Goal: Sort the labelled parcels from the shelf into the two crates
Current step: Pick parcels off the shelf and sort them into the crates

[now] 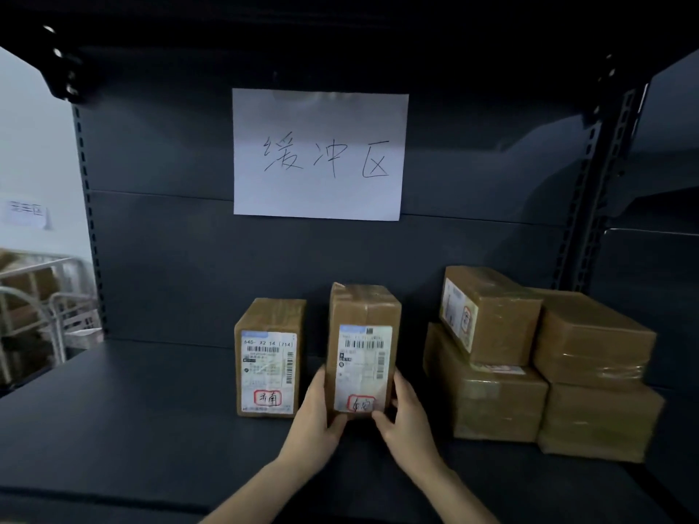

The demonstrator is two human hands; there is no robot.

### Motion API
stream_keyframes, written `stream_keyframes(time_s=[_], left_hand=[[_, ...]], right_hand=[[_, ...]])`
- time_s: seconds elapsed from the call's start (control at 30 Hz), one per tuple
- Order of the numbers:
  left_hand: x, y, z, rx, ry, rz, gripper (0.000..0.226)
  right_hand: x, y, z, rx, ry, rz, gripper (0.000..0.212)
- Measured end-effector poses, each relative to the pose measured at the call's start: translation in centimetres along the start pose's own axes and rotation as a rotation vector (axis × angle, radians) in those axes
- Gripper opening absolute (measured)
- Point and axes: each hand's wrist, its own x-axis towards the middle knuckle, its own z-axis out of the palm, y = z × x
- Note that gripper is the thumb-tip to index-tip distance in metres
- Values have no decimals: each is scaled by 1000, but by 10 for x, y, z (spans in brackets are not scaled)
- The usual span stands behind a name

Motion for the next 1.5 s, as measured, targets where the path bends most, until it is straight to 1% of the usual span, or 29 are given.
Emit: stream_keyframes(time_s=[0.07, 0.17, 0.23, 0.33, 0.4, 0.43, 0.5, 0.57, 0.6, 0.67, 0.73, 0.83, 0.97, 1.1, 1.2, 1.37, 1.4, 1.47, 1.5], left_hand=[[-4, 1, -2, 6, -26, -6, 68], [-17, 11, -8, 65, 3, 20, 60], [-30, 14, -19, 113, 88, 50, 58], [-38, 2, -45, 222, 301, 79, 51], [-33, -10, -66, 192, 432, -29, 53], [-28, -15, -76, 160, 448, -106, 57], [-16, -28, -92, 145, 384, -228, 72], [-5, -42, -103, 121, 226, -302, 89], [0, -47, -105, 70, 149, -309, 89], [8, -52, -103, -54, 31, -330, 78], [12, -53, -96, -129, -9, -355, 72], [13, -53, -88, -170, 33, -339, 64], [4, -41, -95, -164, 84, -272, 39], [-3, -21, -103, -231, 144, -163, 23], [-8, -8, -106, -251, 238, -159, 15], [-22, 5, -115, -309, 362, -155, 14], [-26, 7, -119, -325, 376, -150, 18], [-36, 9, -128, -318, 405, -148, 33], [-41, 9, -132, -294, 433, -164, 32]], right_hand=[[2, 4, 0, 37, -37, 34, 70], [5, 9, -1, 56, -82, 65, 67], [9, 14, -3, 45, -104, 94, 67], [14, 16, -5, 53, -138, 114, 67], [18, 16, -5, 92, -158, 117, 65], [20, 16, -4, 118, -167, 124, 64], [25, 14, -2, 179, -183, 151, 63], [31, 13, 1, 236, -198, 180, 61], [33, 12, 2, 258, -210, 190, 60], [36, 7, 7, 295, -241, 194, 60], [38, 1, 14, 325, -263, 182, 61], [38, -6, 19, 364, -255, 172, 58], [33, -12, 14, 378, -217, 127, 50], [35, -25, 5, 425, -127, 61, 48], [34, -41, 1, 479, -65, 6, 41], [28, -59, 6, 555, -125, -45, 46], [27, -61, 9, 566, -142, -53, 46], [23, -67, 16, 589, -178, -69, 45], [21, -71, 20, 596, -200, -80, 45]])
